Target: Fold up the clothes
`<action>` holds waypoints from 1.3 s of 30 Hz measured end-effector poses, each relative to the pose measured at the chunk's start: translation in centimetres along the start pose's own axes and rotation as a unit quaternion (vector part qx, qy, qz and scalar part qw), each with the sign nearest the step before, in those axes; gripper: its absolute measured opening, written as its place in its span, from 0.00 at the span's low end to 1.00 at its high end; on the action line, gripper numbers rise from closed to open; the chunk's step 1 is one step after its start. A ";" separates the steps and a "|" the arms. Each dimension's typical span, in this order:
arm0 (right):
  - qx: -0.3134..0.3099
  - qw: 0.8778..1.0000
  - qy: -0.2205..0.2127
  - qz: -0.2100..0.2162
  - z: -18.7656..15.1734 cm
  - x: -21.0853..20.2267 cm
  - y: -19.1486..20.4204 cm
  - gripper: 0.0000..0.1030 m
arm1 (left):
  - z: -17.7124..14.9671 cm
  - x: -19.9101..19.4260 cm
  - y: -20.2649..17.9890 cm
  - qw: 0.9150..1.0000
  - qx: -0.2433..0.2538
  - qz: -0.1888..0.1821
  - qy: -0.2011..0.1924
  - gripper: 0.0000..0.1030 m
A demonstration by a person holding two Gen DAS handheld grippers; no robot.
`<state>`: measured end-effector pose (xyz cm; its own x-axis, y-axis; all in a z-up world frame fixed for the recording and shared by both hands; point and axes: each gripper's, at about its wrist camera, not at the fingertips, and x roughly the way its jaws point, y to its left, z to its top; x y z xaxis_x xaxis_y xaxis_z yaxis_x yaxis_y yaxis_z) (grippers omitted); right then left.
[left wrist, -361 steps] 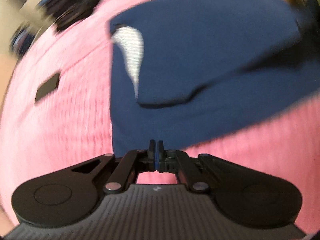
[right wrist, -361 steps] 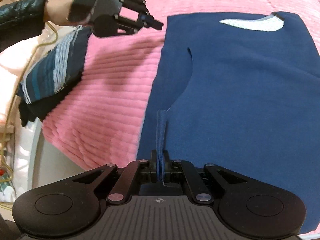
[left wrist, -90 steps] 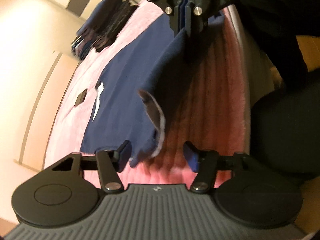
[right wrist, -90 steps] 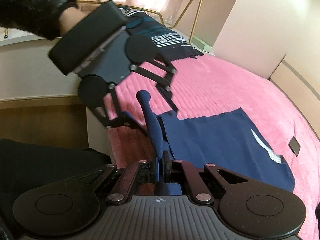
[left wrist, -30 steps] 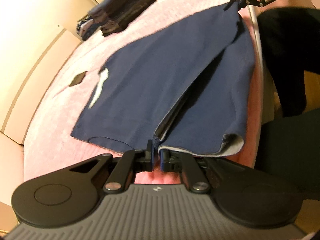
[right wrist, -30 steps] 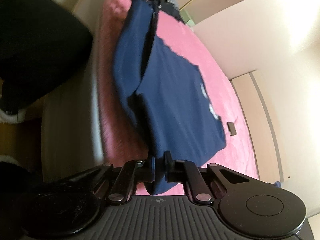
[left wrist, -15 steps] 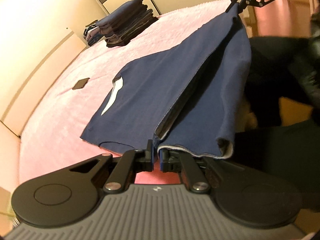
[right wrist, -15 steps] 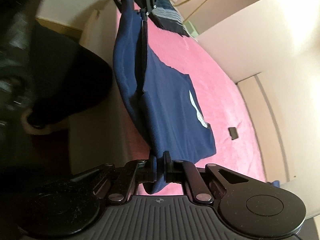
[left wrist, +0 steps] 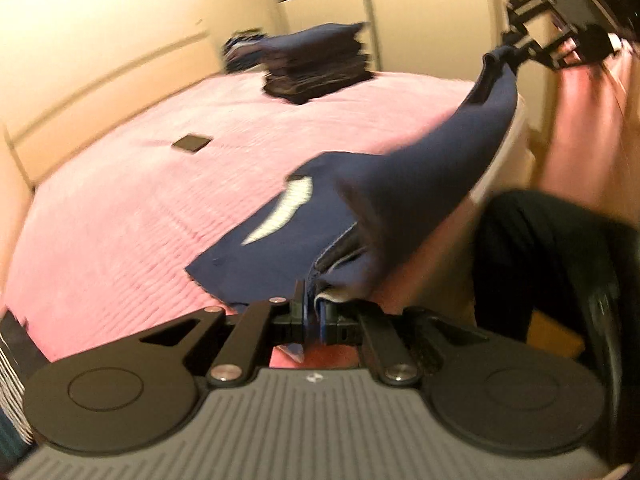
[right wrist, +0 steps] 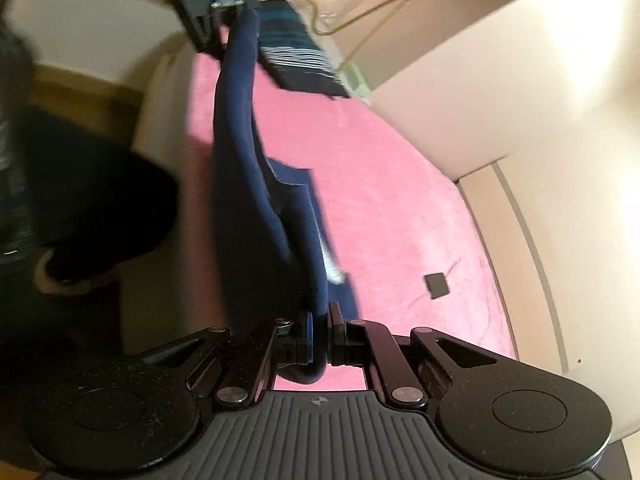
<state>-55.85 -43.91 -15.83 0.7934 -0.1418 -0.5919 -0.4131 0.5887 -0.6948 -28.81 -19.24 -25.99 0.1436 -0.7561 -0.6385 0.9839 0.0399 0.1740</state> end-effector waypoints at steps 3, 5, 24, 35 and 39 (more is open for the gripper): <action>-0.007 1.000 0.004 -0.003 -0.2 4.2 -4.2 0.04 | 1.6 3.4 4.0 0.999 -0.042 -0.006 0.009 0.04; 0.010 1.000 0.009 0.008 -1.3 7.7 -6.9 0.04 | 2.4 6.2 6.6 0.998 -0.065 -0.010 0.021 0.04; 0.310 0.939 0.000 0.152 -11.6 27.9 -15.0 0.04 | 0.5 14.1 12.2 0.985 -0.167 -0.025 0.027 0.04; 0.328 0.933 0.020 0.150 -12.2 30.7 -14.0 0.26 | -1.1 17.4 13.6 0.962 -0.259 -0.037 0.082 0.11; 0.390 0.913 0.003 0.120 -13.9 29.1 -15.0 0.59 | -1.3 17.0 15.7 0.947 -0.307 -0.061 0.067 0.15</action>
<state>-32.83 -67.95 -28.34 0.7186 0.0632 -0.6925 -0.1298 0.9905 -0.0443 -10.75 -30.61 -35.13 -0.0038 -0.6911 -0.7227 0.8646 0.3609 -0.3497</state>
